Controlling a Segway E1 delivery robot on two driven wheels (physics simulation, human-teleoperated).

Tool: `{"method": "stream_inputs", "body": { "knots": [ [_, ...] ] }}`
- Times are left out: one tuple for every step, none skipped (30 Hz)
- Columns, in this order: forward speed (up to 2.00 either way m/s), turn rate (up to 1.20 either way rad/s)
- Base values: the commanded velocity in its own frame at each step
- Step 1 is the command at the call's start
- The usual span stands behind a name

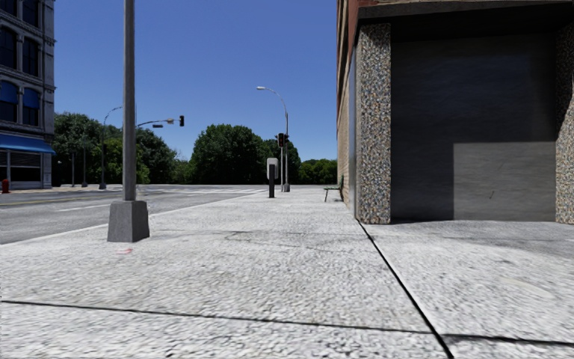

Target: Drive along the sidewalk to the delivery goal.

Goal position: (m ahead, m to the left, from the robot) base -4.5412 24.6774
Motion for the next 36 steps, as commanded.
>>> {"method": "stream_inputs", "body": {
  "knots": [
    [2.00, 0.00],
    [2.00, 0.00],
    [2.00, 0.00],
    [2.00, 0.00],
    [2.00, 0.00],
    [2.00, 0.00],
    [2.00, 0.00],
    [2.00, 0.00],
    [2.00, 0.00],
    [2.00, 0.00],
    [2.00, 0.00],
    [2.00, 0.00],
    [2.00, 0.00],
    [2.00, 0.00],
    [2.00, 0.00],
    [2.00, 0.00],
    [2.00, 0.00],
    [2.00, 0.00],
    [2.00, 0.00],
    [2.00, 0.00],
    [2.00, 0.00],
    [2.00, 0.00],
    [2.00, 0.00],
    [2.00, 0.00],
    [2.00, 0.00],
    [2.00, 0.00],
    [2.00, 0.00],
    [2.00, 0.00],
    [2.00, 0.00],
    [2.00, 0.00],
    [2.00, 0.00],
    [2.00, 0.00],
    [2.00, 0.00],
    [2.00, 0.00],
    [2.00, 0.00],
    [2.00, 0.00]
  ]
}}
